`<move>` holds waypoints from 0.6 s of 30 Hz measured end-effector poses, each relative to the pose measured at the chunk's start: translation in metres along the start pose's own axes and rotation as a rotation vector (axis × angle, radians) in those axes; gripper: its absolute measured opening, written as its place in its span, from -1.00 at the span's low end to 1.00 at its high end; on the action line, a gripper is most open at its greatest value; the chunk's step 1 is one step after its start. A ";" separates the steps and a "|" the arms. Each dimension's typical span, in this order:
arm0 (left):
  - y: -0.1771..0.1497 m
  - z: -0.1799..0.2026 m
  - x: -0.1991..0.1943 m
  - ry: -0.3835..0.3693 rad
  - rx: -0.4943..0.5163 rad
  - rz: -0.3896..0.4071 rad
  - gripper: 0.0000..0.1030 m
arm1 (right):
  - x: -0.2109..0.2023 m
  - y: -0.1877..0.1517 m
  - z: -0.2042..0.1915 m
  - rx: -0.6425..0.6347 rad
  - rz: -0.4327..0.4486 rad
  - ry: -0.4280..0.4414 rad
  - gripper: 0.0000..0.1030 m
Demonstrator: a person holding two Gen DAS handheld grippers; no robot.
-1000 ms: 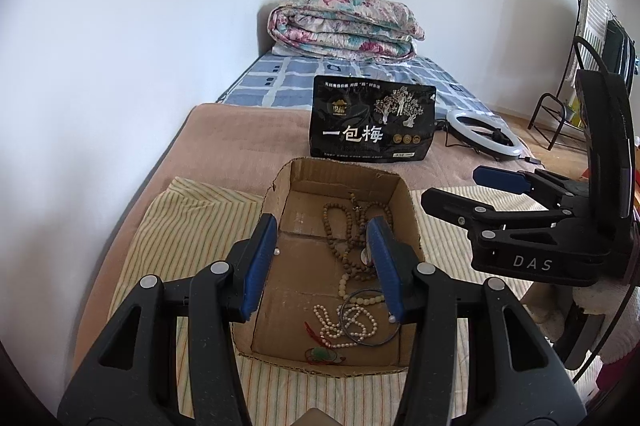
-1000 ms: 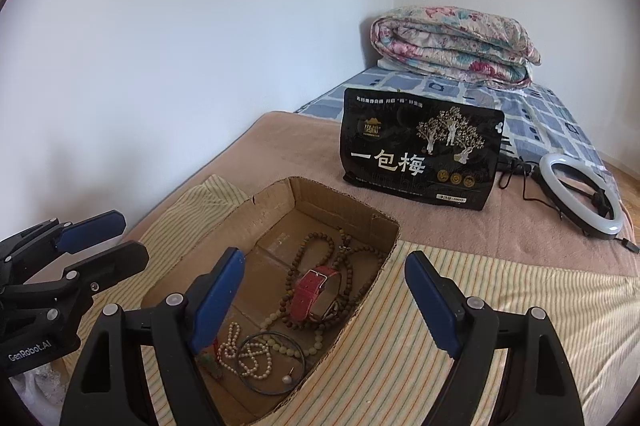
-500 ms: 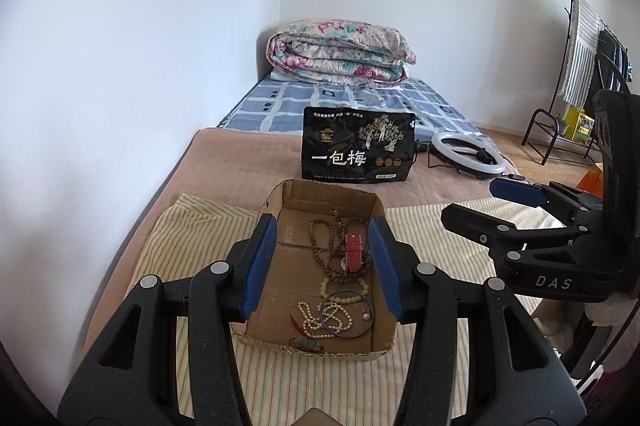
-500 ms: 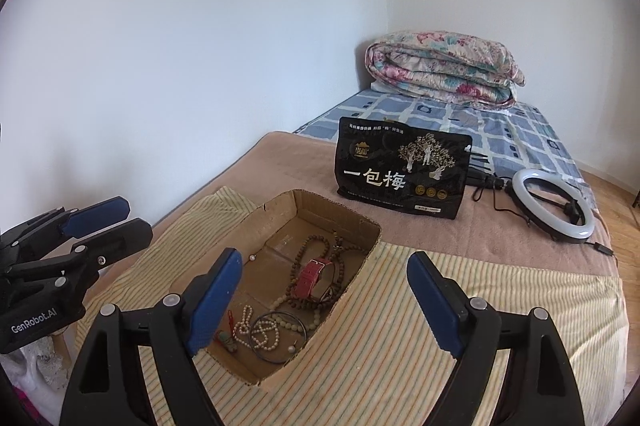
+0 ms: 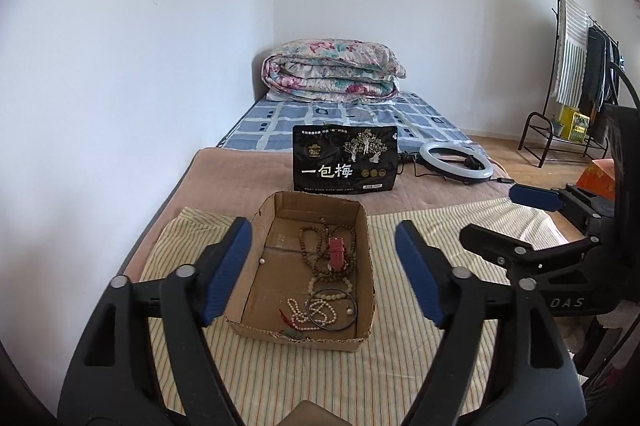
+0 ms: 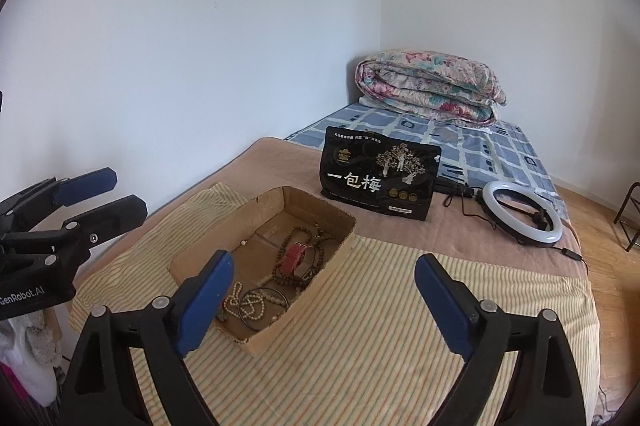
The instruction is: Organize jewelry
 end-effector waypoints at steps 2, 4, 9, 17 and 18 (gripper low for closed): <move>-0.001 0.001 -0.002 0.001 0.004 0.000 0.58 | -0.002 -0.003 0.002 -0.002 0.002 -0.007 0.93; -0.001 0.002 -0.001 0.005 0.008 0.001 0.62 | -0.003 -0.004 0.003 -0.006 0.001 -0.011 0.94; 0.000 0.003 -0.001 0.017 0.011 0.004 0.77 | -0.007 -0.009 0.007 -0.019 0.003 -0.042 0.99; -0.001 0.005 0.002 0.063 0.024 -0.004 0.91 | -0.014 -0.013 0.015 -0.009 0.013 -0.060 0.99; -0.001 0.004 0.002 0.073 0.025 -0.005 0.91 | -0.014 -0.014 0.015 -0.009 0.013 -0.061 0.99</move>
Point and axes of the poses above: each gripper's, at about its wrist camera, not at the fingertips, and x roughly the way its jaws point, z to its right, y to its top, the point moved 1 cm from there along x, roughly the way its jaws point, and after that the axes turned 9 degrees about y, right-handed, at the moved point
